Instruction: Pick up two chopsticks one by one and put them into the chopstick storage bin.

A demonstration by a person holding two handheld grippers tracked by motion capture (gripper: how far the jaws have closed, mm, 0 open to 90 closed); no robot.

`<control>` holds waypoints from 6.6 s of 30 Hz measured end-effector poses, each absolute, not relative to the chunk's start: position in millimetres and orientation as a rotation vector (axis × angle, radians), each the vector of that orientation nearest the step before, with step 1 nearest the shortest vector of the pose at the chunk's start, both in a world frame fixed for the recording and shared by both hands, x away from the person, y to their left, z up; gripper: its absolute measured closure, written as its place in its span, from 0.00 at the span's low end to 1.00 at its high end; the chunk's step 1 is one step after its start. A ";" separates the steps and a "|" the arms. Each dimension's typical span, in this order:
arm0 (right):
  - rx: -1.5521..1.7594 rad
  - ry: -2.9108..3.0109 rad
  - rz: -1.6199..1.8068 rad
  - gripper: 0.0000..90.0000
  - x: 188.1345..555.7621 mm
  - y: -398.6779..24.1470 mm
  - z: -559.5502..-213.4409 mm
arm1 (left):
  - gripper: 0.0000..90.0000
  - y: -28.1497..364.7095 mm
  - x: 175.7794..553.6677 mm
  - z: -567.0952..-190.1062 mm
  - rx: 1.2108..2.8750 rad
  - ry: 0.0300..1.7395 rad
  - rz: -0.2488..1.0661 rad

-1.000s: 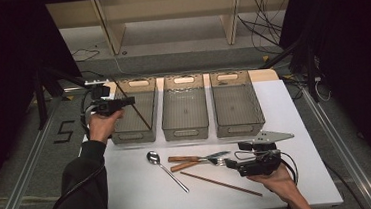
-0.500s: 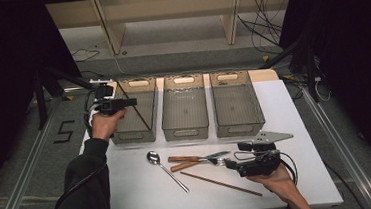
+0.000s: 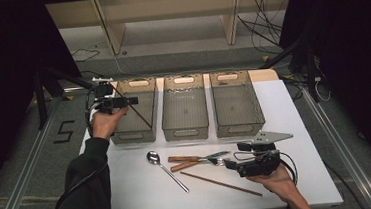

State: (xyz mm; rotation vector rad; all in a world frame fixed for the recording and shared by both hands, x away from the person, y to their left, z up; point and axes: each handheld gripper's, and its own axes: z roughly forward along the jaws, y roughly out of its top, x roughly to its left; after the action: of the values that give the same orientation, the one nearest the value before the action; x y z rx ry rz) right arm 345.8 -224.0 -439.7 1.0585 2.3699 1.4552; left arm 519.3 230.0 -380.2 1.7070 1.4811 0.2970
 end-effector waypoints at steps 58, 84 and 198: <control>0.958 2.586 1.106 0.28 337.2 -202.5 -434.7 | 0.17 226.5 426.5 -379.6 1.596 1.146 0.189; 0.790 2.862 0.685 0.66 325.9 -182.1 -455.2 | 0.17 183.3 380.4 -421.9 1.798 0.978 0.200; 0.688 2.415 1.461 0.90 346.0 -141.6 -408.1 | 0.94 109.8 382.1 -395.5 1.696 0.859 -0.170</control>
State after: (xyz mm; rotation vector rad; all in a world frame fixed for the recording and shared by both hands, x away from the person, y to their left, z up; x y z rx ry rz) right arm 346.0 -141.6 -408.1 0.6875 2.4149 1.4612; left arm 382.1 109.8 -395.5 1.6963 0.8585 -0.1698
